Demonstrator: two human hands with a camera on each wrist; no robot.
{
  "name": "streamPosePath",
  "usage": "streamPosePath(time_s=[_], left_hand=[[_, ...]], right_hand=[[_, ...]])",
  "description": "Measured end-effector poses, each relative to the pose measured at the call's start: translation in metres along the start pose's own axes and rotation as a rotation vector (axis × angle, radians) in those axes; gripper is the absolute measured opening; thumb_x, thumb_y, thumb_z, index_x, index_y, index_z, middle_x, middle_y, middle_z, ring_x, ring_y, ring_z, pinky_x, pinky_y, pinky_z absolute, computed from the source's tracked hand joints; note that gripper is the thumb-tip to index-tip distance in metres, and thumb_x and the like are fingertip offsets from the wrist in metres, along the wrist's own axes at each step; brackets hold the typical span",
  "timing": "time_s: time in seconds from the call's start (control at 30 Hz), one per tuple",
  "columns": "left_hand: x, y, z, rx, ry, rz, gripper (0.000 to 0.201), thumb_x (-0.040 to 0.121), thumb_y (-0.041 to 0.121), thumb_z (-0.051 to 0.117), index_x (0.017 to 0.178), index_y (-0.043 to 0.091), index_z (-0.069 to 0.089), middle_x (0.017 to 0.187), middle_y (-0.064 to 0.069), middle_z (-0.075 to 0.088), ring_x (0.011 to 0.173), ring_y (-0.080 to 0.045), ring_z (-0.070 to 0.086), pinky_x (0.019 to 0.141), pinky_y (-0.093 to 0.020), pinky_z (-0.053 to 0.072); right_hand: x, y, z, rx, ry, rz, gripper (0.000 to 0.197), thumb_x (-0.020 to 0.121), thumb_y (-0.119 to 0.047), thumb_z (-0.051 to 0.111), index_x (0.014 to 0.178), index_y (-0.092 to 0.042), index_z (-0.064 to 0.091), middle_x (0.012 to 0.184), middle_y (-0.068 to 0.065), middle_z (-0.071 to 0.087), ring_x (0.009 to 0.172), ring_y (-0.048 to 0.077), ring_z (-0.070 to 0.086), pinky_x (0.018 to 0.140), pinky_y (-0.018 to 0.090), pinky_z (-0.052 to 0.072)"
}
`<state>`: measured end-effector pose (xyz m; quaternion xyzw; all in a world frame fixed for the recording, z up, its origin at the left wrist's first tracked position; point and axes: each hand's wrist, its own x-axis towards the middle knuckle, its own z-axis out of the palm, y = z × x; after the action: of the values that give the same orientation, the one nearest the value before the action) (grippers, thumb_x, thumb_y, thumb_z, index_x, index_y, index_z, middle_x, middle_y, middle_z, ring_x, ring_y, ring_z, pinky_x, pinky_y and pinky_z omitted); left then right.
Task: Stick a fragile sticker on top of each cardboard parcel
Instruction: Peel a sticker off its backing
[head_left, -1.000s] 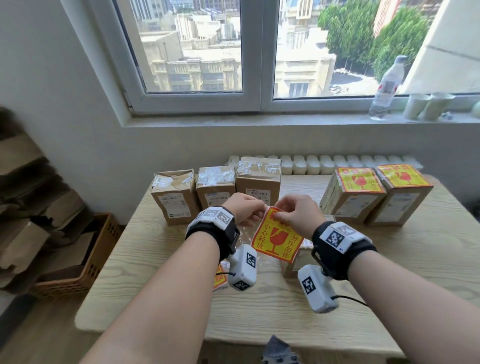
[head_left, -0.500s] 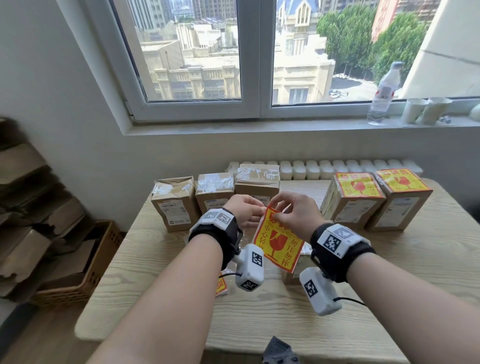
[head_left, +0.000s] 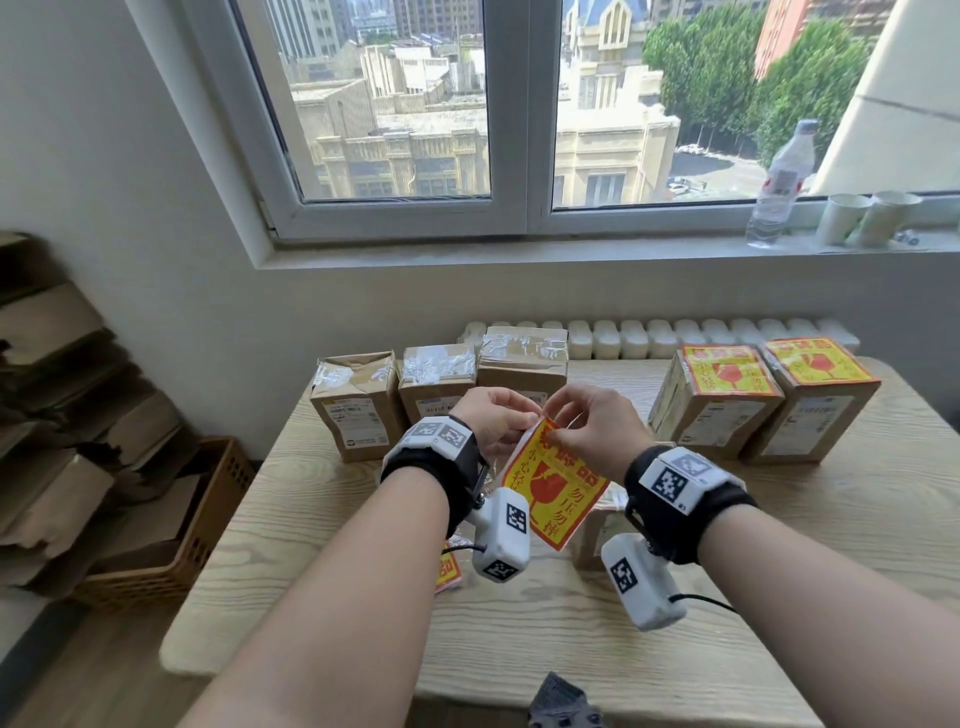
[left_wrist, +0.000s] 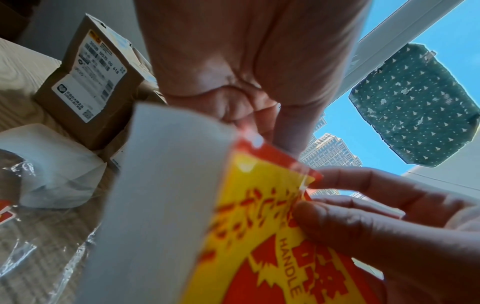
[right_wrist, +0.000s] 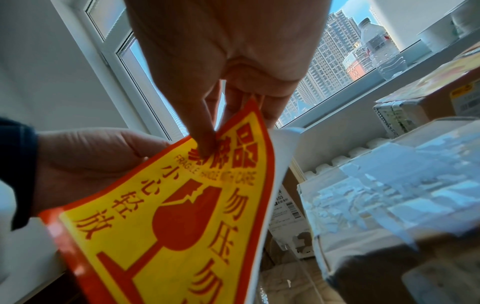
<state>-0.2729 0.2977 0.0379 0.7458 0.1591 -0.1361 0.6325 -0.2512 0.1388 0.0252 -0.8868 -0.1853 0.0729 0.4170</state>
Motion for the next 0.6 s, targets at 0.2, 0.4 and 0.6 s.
streamPosePath(time_s=[0.2,0.4,0.6], left_hand=[[0.003,-0.003,0.001,0.009,-0.006,-0.017,0.005,0.091,0.006,0.061,0.095,0.008,0.064,0.082,-0.006,0.068,0.068,-0.014,0.066,0.060,-0.022,0.057],[0.005,-0.002,0.003,-0.019,0.014,0.005,0.008,0.093,0.002,0.058,0.092,0.009,0.056,0.079,-0.005,0.062,0.065,-0.014,0.062,0.051,-0.020,0.056],[0.006,-0.001,0.005,-0.036,0.003,0.004,0.014,0.092,-0.002,0.057,0.085,0.008,0.063,0.079,-0.007,0.066,0.061,-0.011,0.065,0.051,-0.020,0.056]], right_hand=[[0.001,0.005,0.001,-0.015,-0.007,-0.007,0.016,0.082,-0.016,0.072,0.091,-0.027,0.064,0.080,-0.010,0.066,0.078,0.008,0.067,0.064,0.024,0.056],[0.003,0.008,0.003,0.014,0.048,-0.045,0.018,0.081,-0.012,0.071,0.090,-0.027,0.068,0.086,-0.007,0.071,0.083,0.007,0.067,0.069,0.020,0.054],[0.006,0.011,0.002,-0.030,0.098,-0.063,0.015,0.079,-0.016,0.075,0.084,-0.024,0.064,0.086,-0.008,0.068,0.085,0.008,0.064,0.072,0.019,0.051]])
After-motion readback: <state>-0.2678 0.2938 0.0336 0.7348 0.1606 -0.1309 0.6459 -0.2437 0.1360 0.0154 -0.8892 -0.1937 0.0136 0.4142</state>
